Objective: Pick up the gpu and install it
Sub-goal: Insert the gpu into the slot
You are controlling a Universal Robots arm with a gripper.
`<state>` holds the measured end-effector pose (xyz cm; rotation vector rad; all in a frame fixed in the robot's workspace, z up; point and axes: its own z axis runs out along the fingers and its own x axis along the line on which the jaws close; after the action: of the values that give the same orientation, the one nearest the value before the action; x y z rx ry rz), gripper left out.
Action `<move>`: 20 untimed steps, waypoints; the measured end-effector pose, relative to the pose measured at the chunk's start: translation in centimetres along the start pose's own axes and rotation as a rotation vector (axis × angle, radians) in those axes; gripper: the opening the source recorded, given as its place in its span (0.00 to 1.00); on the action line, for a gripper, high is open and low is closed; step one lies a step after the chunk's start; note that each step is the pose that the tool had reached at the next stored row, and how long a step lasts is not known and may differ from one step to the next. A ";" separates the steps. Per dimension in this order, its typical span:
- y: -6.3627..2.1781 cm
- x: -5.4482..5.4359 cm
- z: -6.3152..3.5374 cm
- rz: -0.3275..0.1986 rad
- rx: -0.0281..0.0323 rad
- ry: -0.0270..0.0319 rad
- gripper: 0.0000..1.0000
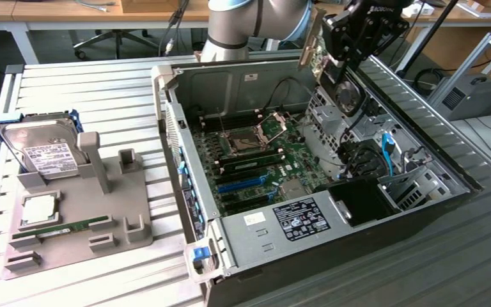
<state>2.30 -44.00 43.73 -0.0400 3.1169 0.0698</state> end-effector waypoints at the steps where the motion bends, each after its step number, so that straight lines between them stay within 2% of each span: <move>1: 0.00 0.0 0.00 -0.031 -0.0008 0.0014 0.27; 11: 0.00 0.0 0.03 -0.259 -0.0063 0.0115 0.27; 20: 0.00 0.0 0.02 -0.414 -0.0100 0.0185 0.27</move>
<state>2.30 -43.99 43.71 -0.6826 3.0514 0.0761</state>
